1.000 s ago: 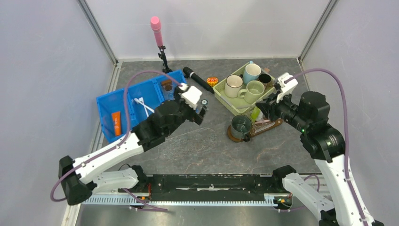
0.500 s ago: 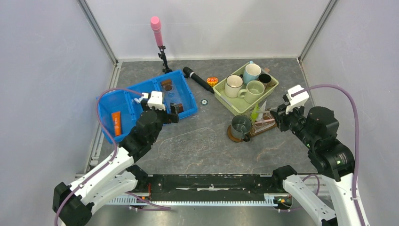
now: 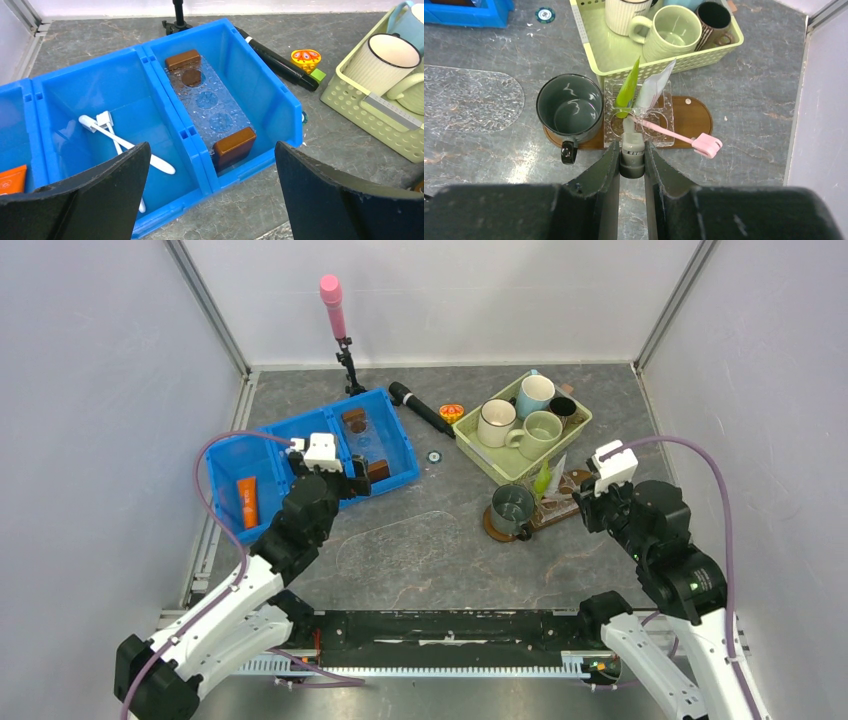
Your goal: Prepare toiletry sets of a toothbrush and toothpaste on the tray
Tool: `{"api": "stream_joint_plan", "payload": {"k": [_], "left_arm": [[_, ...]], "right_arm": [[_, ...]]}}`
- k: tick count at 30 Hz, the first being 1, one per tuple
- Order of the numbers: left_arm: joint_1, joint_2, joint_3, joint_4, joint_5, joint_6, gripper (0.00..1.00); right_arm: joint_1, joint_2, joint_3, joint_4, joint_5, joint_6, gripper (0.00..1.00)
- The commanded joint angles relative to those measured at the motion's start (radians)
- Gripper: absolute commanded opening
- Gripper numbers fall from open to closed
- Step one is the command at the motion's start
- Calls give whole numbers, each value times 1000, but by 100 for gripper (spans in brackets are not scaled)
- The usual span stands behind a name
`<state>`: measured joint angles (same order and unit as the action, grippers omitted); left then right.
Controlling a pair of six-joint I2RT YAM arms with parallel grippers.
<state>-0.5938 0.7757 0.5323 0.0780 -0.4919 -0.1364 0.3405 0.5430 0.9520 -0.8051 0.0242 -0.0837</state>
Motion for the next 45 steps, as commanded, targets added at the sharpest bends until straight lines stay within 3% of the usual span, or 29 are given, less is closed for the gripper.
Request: {"api": "stream_joint_plan", "payload": {"k": [1,33,45], "left_arm": [[17,-5,34,63,1,58,100],[37,22,13,93,26,52,100],[40,22,14,94,32,49,100]], "right_arm": [[3,-31,-56,125,23,2,0],[3,-47,-280,302,45,43,1],[3,-25,-288,300,52,64,13]]}}
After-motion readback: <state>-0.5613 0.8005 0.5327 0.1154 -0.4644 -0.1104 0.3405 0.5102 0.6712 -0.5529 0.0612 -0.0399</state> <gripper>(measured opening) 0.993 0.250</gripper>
